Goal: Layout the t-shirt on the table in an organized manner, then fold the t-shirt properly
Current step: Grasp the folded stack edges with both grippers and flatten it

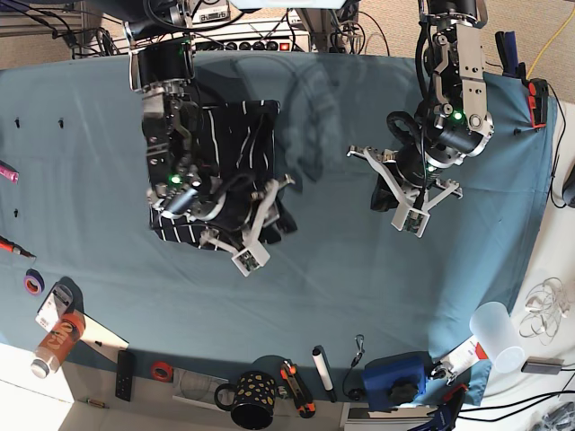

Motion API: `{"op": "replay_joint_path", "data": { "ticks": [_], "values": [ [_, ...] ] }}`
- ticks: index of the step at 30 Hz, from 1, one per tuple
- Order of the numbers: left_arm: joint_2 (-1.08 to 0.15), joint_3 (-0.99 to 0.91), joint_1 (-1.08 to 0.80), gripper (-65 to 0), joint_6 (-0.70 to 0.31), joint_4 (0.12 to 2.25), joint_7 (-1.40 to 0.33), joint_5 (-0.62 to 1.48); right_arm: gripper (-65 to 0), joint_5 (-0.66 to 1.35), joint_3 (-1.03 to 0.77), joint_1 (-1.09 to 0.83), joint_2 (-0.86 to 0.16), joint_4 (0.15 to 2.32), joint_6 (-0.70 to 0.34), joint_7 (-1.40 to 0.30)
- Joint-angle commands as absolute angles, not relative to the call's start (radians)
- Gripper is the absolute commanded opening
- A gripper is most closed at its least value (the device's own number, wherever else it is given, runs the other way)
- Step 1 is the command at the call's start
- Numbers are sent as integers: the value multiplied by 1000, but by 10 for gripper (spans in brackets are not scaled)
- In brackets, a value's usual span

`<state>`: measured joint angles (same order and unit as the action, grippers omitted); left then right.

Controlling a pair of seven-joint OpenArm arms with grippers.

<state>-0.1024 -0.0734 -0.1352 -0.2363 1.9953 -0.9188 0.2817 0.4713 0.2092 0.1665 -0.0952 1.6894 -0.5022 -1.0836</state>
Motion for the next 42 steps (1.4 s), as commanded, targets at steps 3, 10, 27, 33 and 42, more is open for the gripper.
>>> {"op": "replay_joint_path", "data": {
  "ticks": [3,10,27,33,42],
  "values": [
    [-102,-75,-121,-650,-237,2013,-896,293,-482,551,130,183,-94,1820,-538,-1141],
    [-102,-74,-122,-650,-238,2011,-881,293,-650,651,-126,47,-94,1898,-571,-1167],
    [-99,236,-112,-650,-491,1919,-691,350,-650,662,-334,-116,-94,1742,-688,-1100],
    [-97,410,-79,-650,-383,1902,-678,179,-650,722,-363,-113,-94,1843,-688,-1112],
    [-64,468,20,-650,-314,1785,-627,105,-650,625,-421,-85,-97,1791,-688,-1018]
  ]
}}
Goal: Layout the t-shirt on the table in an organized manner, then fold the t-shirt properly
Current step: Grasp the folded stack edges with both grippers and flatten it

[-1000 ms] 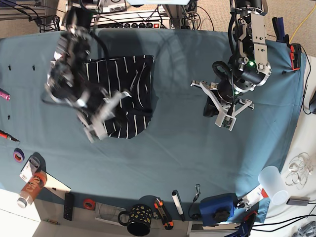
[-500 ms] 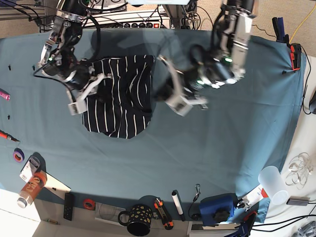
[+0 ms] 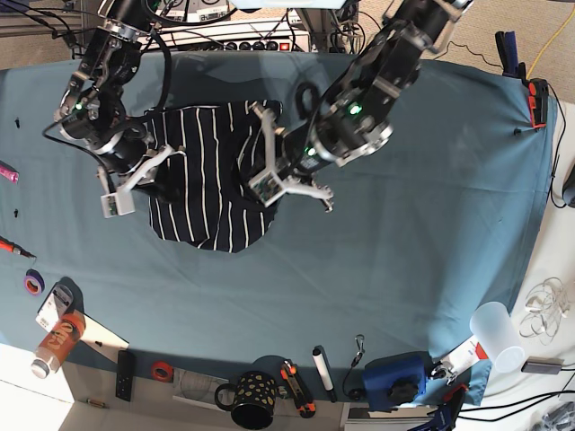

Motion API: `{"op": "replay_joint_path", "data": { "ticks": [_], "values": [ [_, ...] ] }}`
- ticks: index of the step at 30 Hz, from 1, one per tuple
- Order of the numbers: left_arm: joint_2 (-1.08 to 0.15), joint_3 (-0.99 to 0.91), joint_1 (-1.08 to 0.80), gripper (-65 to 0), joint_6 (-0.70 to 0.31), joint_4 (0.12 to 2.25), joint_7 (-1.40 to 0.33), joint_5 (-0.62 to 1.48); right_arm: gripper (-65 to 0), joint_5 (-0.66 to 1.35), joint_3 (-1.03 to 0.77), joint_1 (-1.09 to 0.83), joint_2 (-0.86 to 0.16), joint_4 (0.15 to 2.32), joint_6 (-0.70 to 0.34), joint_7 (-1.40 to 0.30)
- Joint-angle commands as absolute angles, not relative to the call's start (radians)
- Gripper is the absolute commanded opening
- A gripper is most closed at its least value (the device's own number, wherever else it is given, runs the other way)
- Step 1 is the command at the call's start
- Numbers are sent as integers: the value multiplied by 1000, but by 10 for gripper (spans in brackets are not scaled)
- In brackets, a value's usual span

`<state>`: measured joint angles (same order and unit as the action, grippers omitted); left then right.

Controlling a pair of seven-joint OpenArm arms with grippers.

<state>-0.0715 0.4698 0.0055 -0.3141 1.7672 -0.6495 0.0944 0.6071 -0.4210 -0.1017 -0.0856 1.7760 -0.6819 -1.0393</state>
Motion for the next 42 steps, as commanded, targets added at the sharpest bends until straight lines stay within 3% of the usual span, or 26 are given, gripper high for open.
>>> {"op": "replay_joint_path", "data": {
  "ticks": [1,8,12,17,21,29,34,42],
  "values": [
    [-49,468,31,-650,-314,1757,-627,106,-650,618,-419,-79,-97,1771,-688,-1016],
    [28,468,104,-650,-336,1518,-628,104,-650,601,-419,-8,-97,1541,-688,-1022],
    [30,454,125,-650,-263,1438,-648,73,-650,603,-421,19,-97,1476,-688,-1070],
    [31,376,118,-650,-260,1492,-717,118,-650,671,-421,19,-125,1543,-688,-1068],
    [31,313,108,-650,-317,1588,-760,204,-650,728,-421,19,-138,1622,-688,-1077],
    [31,305,60,-650,-416,1761,-909,495,-650,930,-421,11,-149,1695,-688,-1277],
    [35,305,-48,-650,-452,1765,-880,498,-650,922,-421,-30,-149,1695,-689,-1279],
    [36,305,-119,-650,-454,1710,-774,303,-650,790,-420,-129,-147,1693,-698,-1213]
  ]
}}
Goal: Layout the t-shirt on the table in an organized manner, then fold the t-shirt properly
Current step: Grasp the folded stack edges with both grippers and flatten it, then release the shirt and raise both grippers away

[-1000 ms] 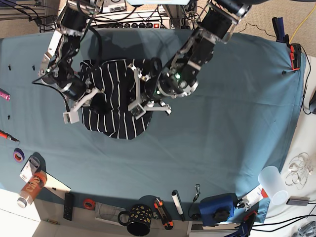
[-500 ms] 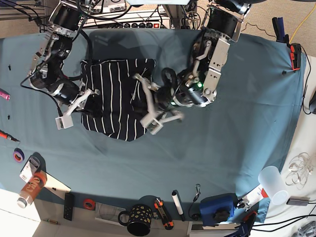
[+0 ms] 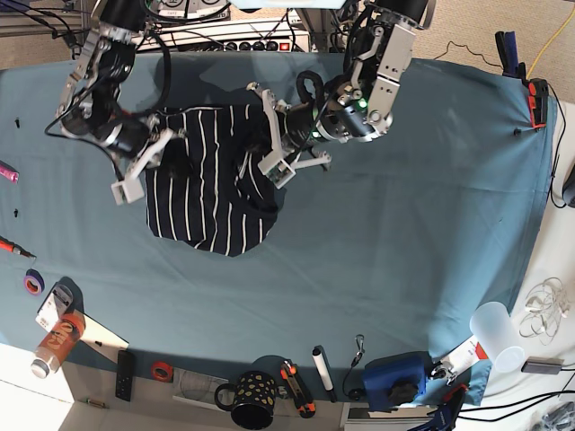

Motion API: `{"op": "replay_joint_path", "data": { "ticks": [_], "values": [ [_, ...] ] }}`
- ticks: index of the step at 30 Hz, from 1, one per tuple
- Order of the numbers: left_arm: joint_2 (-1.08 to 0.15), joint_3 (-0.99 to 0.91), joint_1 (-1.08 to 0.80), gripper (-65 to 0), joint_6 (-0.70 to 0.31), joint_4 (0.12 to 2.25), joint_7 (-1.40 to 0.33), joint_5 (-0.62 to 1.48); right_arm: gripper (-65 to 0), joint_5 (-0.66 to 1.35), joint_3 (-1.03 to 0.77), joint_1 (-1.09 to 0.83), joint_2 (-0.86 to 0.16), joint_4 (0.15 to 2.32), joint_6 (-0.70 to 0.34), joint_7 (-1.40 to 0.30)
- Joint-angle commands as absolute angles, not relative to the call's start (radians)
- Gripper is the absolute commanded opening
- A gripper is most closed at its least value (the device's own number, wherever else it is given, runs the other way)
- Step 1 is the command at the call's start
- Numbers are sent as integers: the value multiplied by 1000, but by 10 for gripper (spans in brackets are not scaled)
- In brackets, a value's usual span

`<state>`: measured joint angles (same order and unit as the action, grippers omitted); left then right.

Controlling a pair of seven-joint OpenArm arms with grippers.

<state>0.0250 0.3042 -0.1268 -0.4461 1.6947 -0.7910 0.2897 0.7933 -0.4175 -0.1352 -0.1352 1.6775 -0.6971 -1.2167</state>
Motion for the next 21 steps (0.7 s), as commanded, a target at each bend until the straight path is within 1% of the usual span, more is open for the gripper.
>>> {"op": "replay_joint_path", "data": {
  "ticks": [1,4,7,10,12,17,21],
  "values": [
    [36,305,-119,-650,-454,1692,-773,295,-650,770,-420,-138,-146,1693,-698,-1196],
    [36,305,-119,-650,-453,1655,-766,288,-650,728,-420,-144,-147,1693,-698,-1173],
    [36,305,-117,-650,-416,1670,-770,321,-650,745,-421,-139,-147,1696,-698,-1174],
    [36,305,-117,-650,-385,1749,-779,369,-650,777,-433,-136,-147,1731,-698,-1177],
    [36,304,-117,-650,-370,1828,-800,362,-650,799,-451,-136,-147,1781,-698,-1177],
    [36,304,-123,-650,-258,2008,-872,228,-650,807,-512,-136,-147,1935,-697,-1180],
    [35,302,-164,-650,-188,2068,-879,101,-650,813,-565,-136,-147,2023,-680,-1246]
  ]
}}
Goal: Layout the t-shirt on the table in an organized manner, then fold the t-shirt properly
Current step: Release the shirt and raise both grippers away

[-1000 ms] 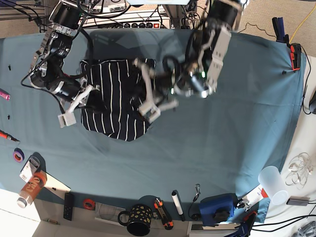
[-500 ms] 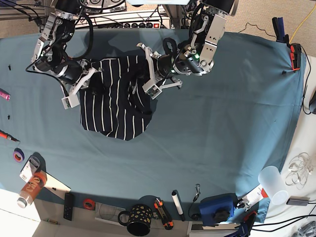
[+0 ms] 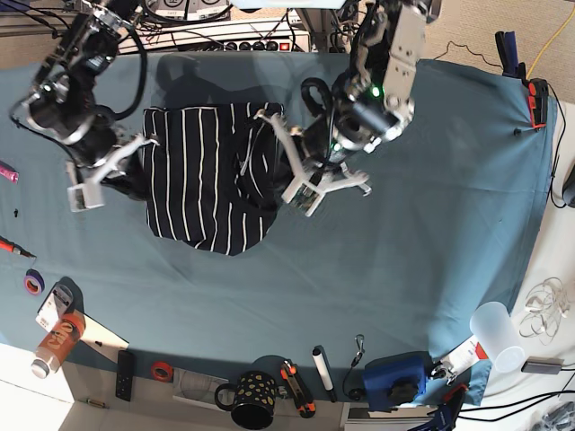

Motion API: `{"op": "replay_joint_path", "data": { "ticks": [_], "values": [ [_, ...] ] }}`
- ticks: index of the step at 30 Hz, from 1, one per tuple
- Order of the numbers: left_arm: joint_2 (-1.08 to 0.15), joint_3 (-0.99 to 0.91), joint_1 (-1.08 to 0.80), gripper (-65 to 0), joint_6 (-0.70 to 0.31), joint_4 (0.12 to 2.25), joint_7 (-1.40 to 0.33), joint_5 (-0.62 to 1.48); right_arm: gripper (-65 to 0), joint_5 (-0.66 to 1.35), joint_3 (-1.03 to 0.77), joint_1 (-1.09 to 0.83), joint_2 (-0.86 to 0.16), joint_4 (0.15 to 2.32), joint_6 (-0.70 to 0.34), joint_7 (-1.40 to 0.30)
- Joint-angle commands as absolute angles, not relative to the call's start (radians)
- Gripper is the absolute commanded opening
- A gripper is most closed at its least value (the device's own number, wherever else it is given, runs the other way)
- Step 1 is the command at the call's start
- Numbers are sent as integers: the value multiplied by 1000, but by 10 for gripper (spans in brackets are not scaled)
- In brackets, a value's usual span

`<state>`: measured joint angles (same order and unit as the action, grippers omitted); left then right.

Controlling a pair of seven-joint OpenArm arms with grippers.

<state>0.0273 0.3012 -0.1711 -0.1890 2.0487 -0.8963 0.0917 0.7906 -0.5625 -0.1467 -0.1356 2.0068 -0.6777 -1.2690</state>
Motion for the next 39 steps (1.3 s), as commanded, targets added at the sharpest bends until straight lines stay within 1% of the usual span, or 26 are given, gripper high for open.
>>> {"op": "replay_joint_path", "data": {
  "ticks": [1,4,9,15,19,21,24,28,33,39],
  "values": [
    [35,297,-176,-650,-177,2077,-889,77,-650,825,-575,-136,-147,2037,-679,-1276],
    [29,253,-217,-650,-178,2102,-915,47,-650,884,-603,-155,-147,2076,-680,-1363],
    [30,98,-280,-650,-185,2160,-919,45,-650,905,-640,-264,-147,2150,-679,-1373],
    [30,-117,-370,-650,-325,2185,-921,130,-650,906,-659,-390,-147,2176,-680,-1373],
    [30,-259,-453,-650,-340,2211,-929,183,-650,908,-661,-467,-147,2176,-680,-1378],
    [28,-335,-497,-650,-375,2238,-963,256,-650,909,-661,-511,-146,2176,-680,-1388],
    [-13,-437,-575,-650,-421,2265,-989,354,-650,919,-661,-584,-147,2176,-680,-1396],
    [-84,-552,-678,-650,-447,2266,-990,398,-650,953,-661,-664,-147,2176,-685,-1396],
    [-112,-652,-793,-650,-447,2266,-1039,509,-650,953,-661,-751,-146,2176,-698,-1396],
    [-112,-665,-932,-650,-447,2263,-1058,517,-650,953,-660,-874,-147,2176,-698,-1396]
  ]
}}
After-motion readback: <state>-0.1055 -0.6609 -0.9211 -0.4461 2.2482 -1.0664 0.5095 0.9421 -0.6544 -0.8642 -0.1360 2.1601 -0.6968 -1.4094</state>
